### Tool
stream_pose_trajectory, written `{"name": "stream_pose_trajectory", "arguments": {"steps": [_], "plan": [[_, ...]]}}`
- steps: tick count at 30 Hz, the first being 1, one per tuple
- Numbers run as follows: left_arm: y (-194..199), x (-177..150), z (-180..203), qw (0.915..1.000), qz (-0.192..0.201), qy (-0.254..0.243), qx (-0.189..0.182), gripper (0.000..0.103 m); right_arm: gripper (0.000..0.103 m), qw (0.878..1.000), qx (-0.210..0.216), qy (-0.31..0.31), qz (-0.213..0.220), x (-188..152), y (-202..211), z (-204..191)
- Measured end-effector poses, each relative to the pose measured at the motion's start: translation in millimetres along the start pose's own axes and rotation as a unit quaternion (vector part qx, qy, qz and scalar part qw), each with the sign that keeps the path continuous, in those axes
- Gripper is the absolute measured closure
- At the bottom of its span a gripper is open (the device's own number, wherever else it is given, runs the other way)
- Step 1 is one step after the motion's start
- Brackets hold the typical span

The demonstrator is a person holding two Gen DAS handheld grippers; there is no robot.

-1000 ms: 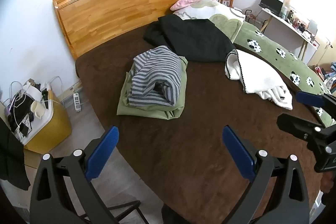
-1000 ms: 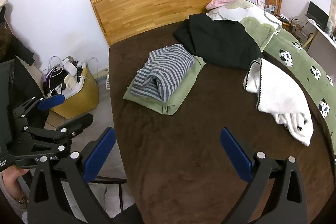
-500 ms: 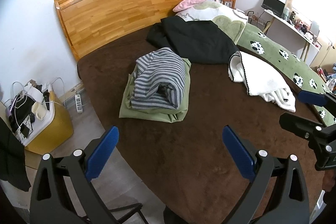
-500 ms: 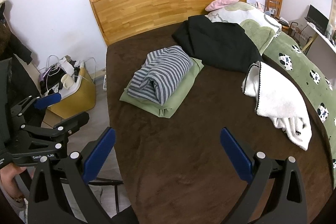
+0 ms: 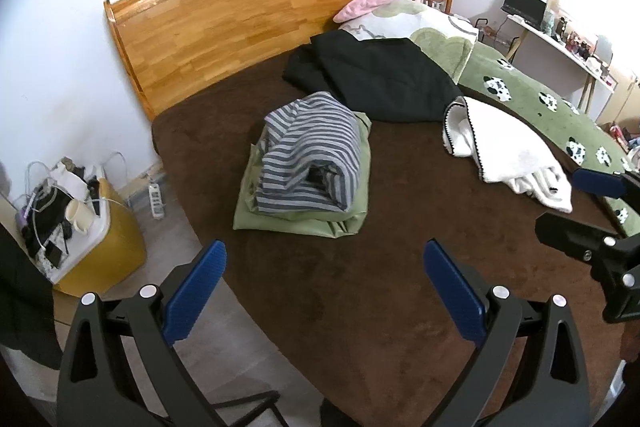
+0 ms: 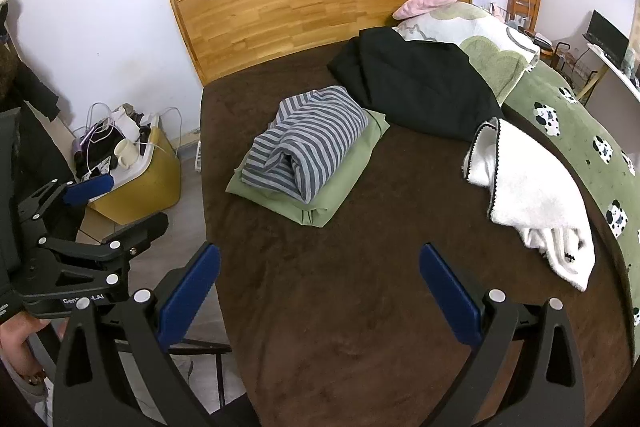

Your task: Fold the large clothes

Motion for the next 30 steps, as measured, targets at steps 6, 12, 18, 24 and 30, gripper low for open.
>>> {"name": "stream_pose_trajectory", "arguments": {"steps": [6,12,18,24,30], "plan": [[-1.1,4.0,-6.2,0.9998,0.012,0.002,0.016,0.006,0.005,1.000,0.000,0.000,-0.001,-0.3,-0.2,0.0],[-0.9,2.3,-4.4,0.9997,0.020,-0.006,0.008,0.007,0.005,1.000,0.000,0.000,0.000,1.0,-0.3,-0.3],[-1.1,0.6,-4.3,0.9998,0.018,-0.009,0.005,0.007,0.005,1.000,0.001,0.003,-0.002,1.6,-4.1,-0.1],[0.3,1.3,-3.0,0.9998,0.017,-0.008,0.006,0.007,0.005,1.000,0.001,0.003,-0.001,1.3,-5.0,-0.6],[-0.1,2.3,-3.5,0.9998,0.017,-0.008,0.006,0.007,0.005,1.000,0.001,0.003,-0.001,0.9,-6.4,-1.2]]}}
Point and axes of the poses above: each gripper's, at about its wrist camera, not at the fingertips, and y roughly against the way its jaws point, z to its right, x to its top, the point moved 4 cm from there along -y, roughly the way its jaws point, and after that the axes turned 12 degrees about -z, right-handed, at the moved point
